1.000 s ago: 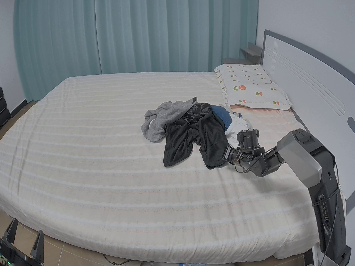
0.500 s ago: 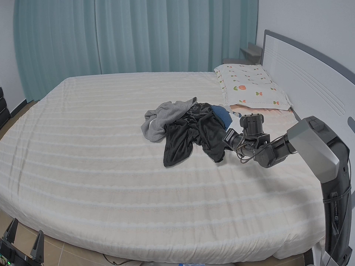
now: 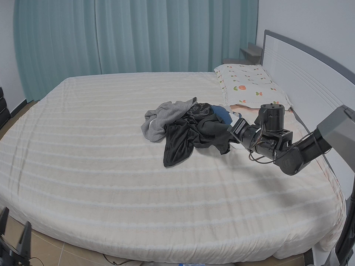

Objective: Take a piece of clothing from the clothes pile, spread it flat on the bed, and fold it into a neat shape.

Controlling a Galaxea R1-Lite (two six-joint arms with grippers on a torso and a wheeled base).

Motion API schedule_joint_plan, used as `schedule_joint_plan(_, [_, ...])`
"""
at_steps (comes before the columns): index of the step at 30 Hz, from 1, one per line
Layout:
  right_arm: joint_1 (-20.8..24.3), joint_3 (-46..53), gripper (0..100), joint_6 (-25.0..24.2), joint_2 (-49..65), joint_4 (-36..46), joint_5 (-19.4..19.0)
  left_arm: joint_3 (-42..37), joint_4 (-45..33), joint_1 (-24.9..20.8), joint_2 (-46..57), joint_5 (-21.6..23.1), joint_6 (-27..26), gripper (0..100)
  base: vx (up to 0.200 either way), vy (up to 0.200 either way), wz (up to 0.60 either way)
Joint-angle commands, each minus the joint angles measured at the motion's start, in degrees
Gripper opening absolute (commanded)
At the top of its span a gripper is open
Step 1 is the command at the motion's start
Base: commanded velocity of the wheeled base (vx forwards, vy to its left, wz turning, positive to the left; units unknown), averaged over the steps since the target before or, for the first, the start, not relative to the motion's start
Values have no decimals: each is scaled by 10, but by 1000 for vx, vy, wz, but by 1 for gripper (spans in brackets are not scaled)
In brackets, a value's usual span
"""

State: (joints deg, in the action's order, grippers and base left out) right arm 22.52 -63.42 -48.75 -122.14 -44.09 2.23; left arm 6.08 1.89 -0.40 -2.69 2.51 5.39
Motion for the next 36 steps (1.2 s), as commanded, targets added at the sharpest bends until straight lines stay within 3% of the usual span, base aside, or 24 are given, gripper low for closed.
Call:
schedule_joint_plan(1, [38,44,0,28,154,-22,7,185,30,-13,-195,50,13,100,0,0,0])
schedule_joint_plan(7, [53,44,0,59,229,10,7,162,46,-17,-372,60,-44,100,0,0,0])
schedule_joint_plan(11, [66,38,0,65,256,49,8,157,59,-64,-470,97,-35,100,0,0,0])
schedule_joint_plan(20, [68,44,0,67,276,62,8,155,166,-197,-673,92,43,100,0,0,0])
schedule_joint_plan(23, [80,35,0,69,280,61,8,159,246,-246,-755,59,70,100,0,0,0])
schedule_joint_plan(32, [98,36,0,68,296,61,8,188,352,-319,-935,7,81,100,0,0,0])
schedule_joint_plan(36, [98,44,0,68,303,61,8,248,414,-356,-1042,-71,122,100,0,0,0])
